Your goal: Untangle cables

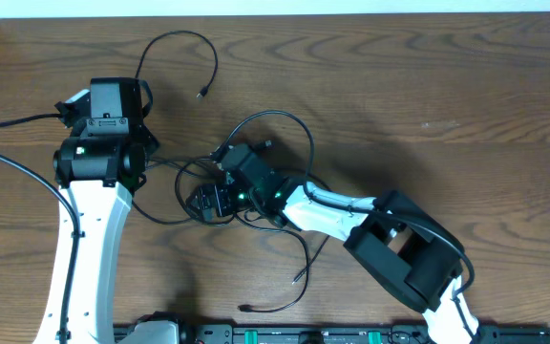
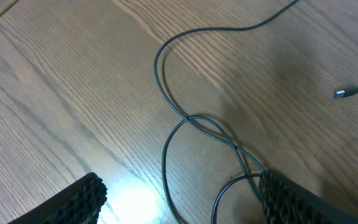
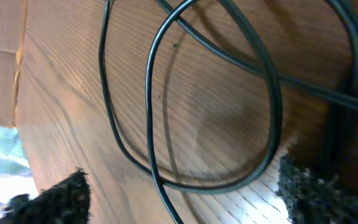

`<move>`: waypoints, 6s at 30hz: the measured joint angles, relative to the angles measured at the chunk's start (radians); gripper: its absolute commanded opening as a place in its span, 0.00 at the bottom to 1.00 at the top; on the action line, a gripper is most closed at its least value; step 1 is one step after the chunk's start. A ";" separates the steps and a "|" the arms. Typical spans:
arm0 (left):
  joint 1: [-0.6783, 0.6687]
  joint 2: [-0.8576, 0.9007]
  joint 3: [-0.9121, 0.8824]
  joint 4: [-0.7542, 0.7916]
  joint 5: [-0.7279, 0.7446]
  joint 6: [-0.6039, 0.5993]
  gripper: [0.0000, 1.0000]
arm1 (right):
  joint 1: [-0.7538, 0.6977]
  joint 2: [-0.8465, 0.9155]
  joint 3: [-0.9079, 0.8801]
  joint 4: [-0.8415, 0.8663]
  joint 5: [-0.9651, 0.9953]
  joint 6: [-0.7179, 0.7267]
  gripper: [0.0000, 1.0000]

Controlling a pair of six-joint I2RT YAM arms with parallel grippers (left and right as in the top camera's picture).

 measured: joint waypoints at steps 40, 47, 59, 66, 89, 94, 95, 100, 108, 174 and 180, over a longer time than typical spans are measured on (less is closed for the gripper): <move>-0.019 0.011 0.000 0.056 0.378 0.019 0.80 | -0.380 -0.511 -0.005 -0.165 -0.071 -0.055 0.01; -0.121 0.043 0.000 0.208 0.591 0.080 0.79 | -0.379 -0.663 -0.002 -0.308 -0.090 -0.103 0.01; -0.295 0.076 0.000 0.320 0.719 0.133 0.79 | -0.379 -0.658 -0.002 -0.295 -0.243 -0.111 0.01; -0.292 0.143 0.000 0.410 0.777 0.141 0.80 | -0.379 -0.681 -0.002 -0.239 -0.365 -0.111 0.01; -0.212 0.204 0.000 0.418 0.225 0.123 0.80 | -0.484 -0.939 -0.014 -0.239 -0.409 -0.065 0.01; -0.146 0.219 0.000 0.392 0.156 0.105 0.79 | -0.597 -1.002 -0.015 -0.241 -0.421 -0.065 0.01; -0.141 0.220 0.000 0.391 0.148 0.105 0.79 | -0.615 -1.012 -0.015 -0.241 -0.426 -0.065 0.01; -0.139 0.220 0.000 0.393 0.172 0.090 0.57 | -0.724 -1.041 -0.013 -0.308 -0.454 -0.066 0.01; -0.140 0.220 0.000 0.412 0.332 0.051 0.08 | -0.733 -0.991 -0.013 -0.476 -0.461 -0.131 0.01; -0.322 -0.288 -0.001 0.618 0.656 -0.018 0.08 | -0.424 -0.449 -0.013 -0.132 0.478 -0.421 0.47; -0.311 -0.349 -0.001 0.585 0.475 0.025 0.07 | -0.588 -0.449 -0.013 -0.255 0.534 -0.428 0.42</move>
